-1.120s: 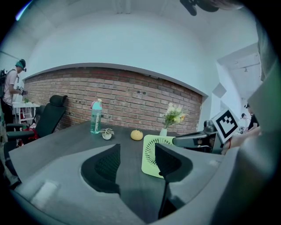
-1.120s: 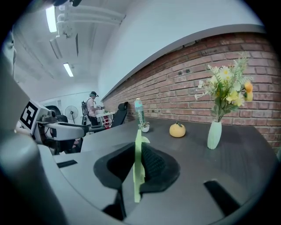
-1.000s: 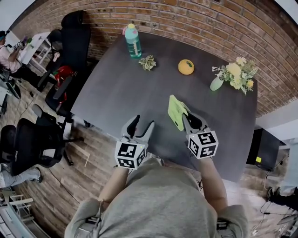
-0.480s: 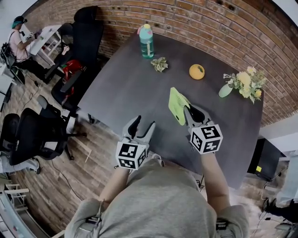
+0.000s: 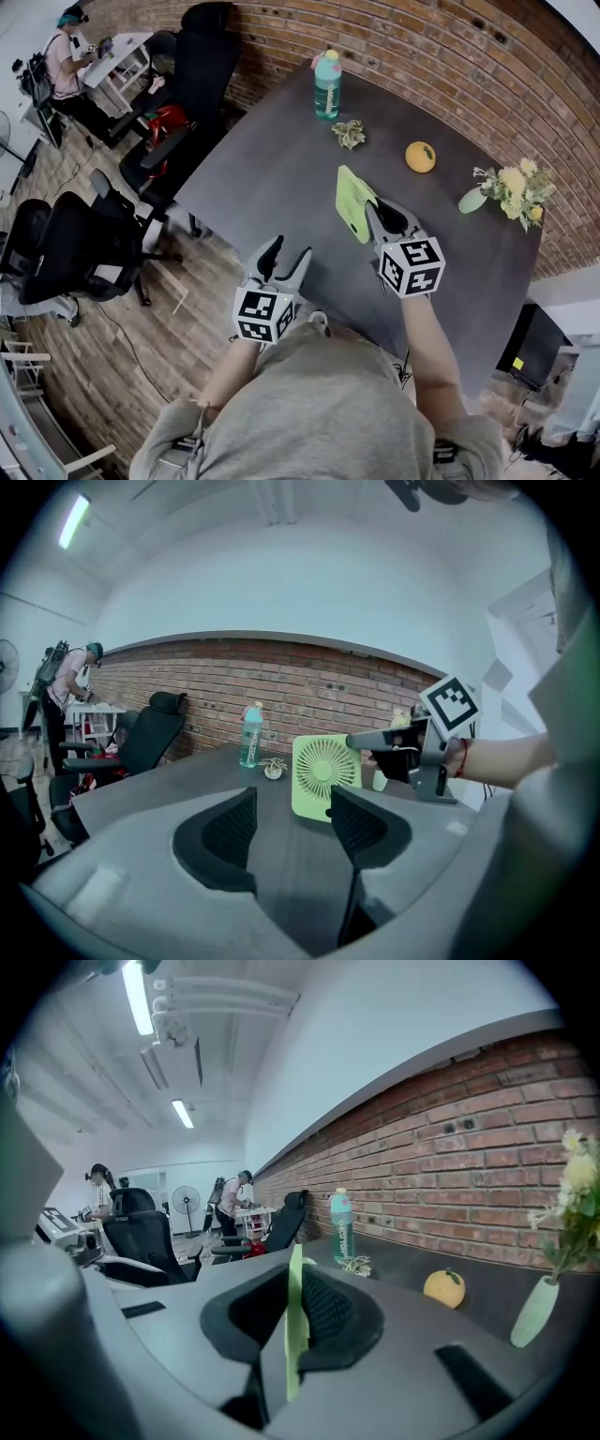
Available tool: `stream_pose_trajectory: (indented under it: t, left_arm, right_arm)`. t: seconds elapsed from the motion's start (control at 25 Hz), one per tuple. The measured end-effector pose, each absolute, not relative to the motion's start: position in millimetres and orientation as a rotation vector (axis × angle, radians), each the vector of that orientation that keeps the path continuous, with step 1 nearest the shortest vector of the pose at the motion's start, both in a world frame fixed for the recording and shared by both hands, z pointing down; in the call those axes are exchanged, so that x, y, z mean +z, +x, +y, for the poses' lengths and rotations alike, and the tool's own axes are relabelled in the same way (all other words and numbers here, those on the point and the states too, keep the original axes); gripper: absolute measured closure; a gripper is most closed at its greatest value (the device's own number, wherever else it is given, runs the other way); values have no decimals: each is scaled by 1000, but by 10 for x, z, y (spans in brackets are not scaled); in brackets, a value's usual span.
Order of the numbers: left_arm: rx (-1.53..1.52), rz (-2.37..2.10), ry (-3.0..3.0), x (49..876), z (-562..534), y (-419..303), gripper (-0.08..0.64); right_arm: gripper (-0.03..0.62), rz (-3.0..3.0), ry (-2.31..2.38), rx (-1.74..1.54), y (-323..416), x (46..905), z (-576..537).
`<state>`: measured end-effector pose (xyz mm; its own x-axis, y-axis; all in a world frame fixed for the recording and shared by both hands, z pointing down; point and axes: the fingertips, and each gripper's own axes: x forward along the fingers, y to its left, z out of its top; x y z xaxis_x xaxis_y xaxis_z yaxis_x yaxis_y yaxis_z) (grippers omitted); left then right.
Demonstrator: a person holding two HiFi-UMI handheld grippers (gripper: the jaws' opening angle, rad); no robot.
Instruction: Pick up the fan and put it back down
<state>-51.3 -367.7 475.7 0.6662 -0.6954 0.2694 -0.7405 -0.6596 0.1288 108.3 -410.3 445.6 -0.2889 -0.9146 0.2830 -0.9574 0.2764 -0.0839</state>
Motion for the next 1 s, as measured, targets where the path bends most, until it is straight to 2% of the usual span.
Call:
stream_pose_trajectory:
  t: [1.0]
  left_arm:
    - [295, -1371, 2496, 4921, -3739, -1130, 310]
  right_arm:
    - [548, -2466, 1526, 370, 192, 4755, -4985]
